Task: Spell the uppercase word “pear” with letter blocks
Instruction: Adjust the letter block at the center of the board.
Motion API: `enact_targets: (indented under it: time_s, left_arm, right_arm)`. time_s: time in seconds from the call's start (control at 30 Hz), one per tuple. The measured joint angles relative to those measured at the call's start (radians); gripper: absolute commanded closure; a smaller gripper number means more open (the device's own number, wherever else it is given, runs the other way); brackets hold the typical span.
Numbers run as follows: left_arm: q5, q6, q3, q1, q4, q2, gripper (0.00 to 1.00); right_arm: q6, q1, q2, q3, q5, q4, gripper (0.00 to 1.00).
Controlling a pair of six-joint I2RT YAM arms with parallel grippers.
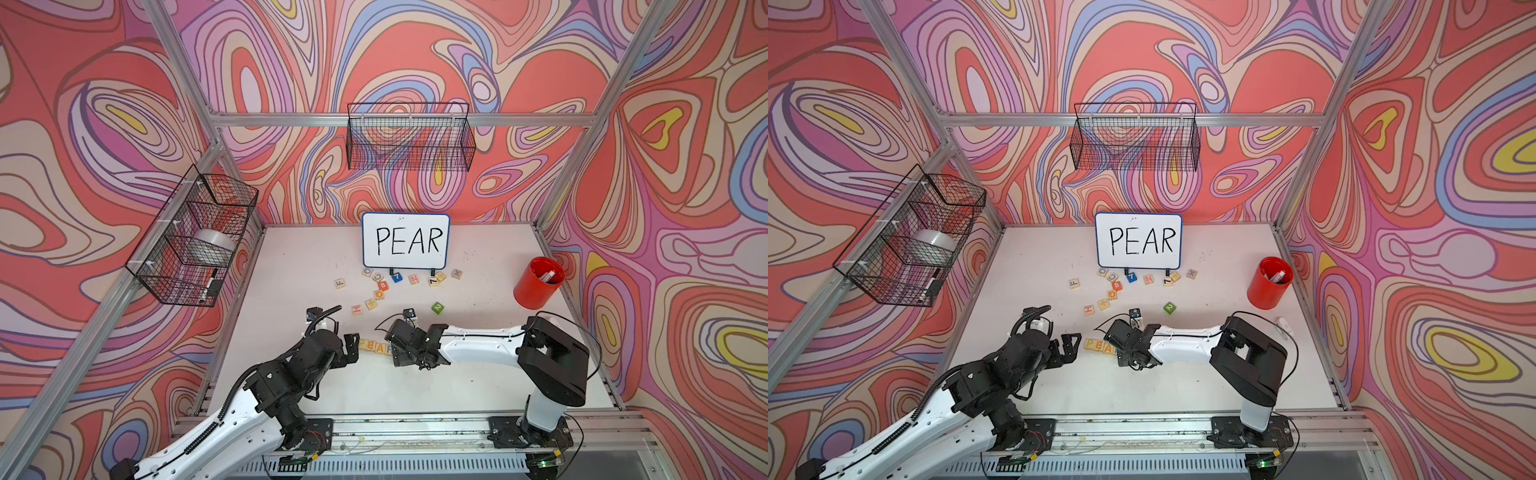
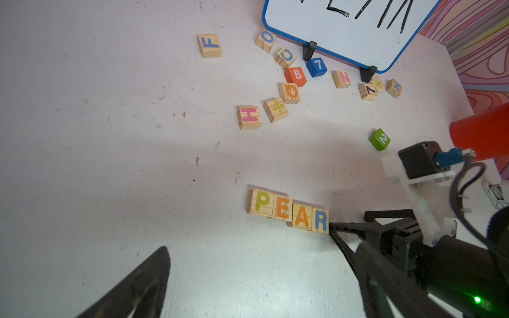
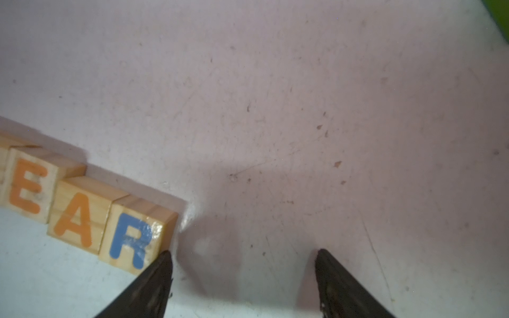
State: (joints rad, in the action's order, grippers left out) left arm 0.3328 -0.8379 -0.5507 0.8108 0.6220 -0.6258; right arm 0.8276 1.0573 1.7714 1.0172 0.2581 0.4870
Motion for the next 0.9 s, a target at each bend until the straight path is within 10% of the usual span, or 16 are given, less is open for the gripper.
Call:
enact_targets:
  time_s: [0.9]
  left_arm:
    - [-0.212,0.073,0.010,-0.004,-0.350,-0.495,0.00]
  right_arm:
    - [0.009,0.000,-0.037,-0.010,0.042,0.026,0.17]
